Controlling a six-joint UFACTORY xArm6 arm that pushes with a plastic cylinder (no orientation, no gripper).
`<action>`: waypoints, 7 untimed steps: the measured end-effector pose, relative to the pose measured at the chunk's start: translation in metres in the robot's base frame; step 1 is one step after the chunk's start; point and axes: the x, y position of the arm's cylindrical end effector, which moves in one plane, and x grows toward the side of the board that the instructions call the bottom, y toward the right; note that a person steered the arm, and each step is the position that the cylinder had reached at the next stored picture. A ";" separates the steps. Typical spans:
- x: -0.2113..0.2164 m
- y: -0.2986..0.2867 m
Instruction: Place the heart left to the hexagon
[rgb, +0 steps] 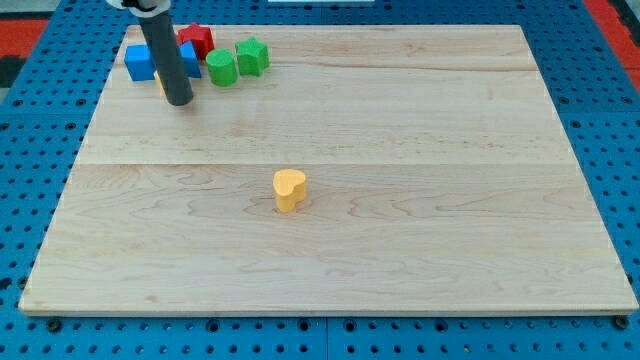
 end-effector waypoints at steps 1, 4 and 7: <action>0.051 0.082; 0.083 0.151; 0.146 0.125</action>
